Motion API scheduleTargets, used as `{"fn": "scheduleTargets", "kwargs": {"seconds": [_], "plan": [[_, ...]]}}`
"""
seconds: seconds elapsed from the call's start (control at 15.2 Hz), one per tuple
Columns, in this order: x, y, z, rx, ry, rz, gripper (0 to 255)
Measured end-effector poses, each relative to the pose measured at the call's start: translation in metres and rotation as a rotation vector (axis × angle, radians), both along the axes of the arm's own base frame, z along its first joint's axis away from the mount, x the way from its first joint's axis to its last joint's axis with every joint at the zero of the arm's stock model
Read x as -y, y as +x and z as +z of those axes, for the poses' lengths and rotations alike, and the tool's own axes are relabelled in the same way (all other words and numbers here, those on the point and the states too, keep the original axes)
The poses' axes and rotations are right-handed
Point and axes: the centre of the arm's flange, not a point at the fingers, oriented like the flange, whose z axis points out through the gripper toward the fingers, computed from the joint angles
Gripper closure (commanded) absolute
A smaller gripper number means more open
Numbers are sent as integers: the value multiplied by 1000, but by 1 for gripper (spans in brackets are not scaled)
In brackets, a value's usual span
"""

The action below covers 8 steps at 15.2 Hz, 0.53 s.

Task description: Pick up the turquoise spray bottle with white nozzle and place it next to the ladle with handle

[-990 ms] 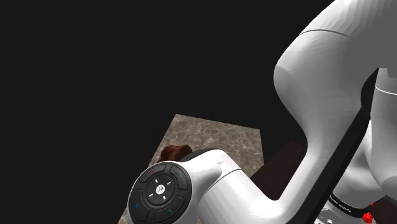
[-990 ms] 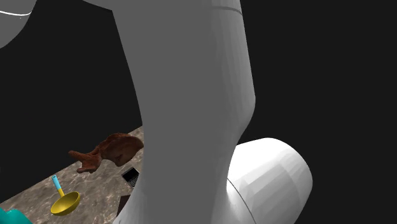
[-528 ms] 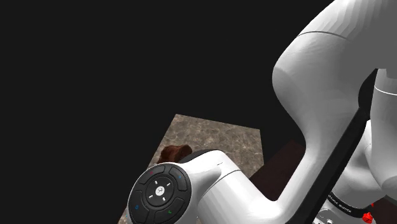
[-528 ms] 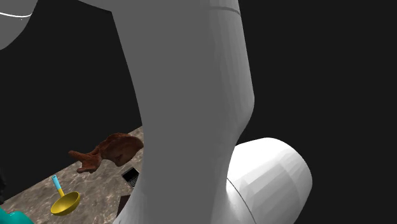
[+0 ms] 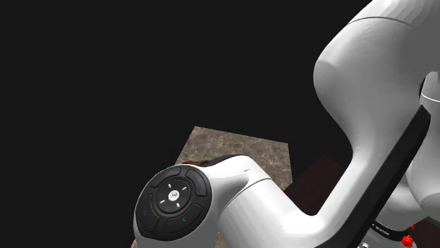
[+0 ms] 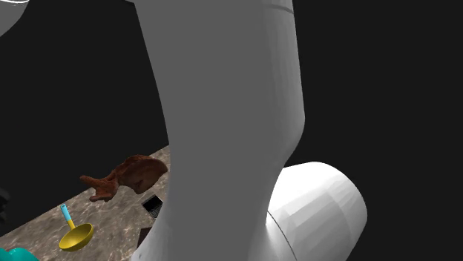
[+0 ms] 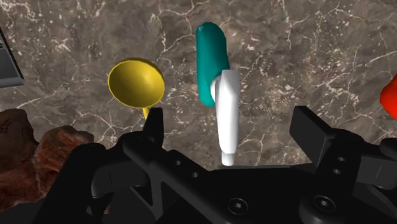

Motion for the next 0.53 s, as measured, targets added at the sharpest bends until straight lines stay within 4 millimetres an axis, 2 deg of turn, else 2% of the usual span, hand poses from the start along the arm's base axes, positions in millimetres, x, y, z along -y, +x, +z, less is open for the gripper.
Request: {"fn": "scheduleTargets", "kwargs": {"seconds": [0.13,0.53], "plan": [[-1,-2,18,0,0,0,0],[0,-2,24,-1,-1,0,0]]}}
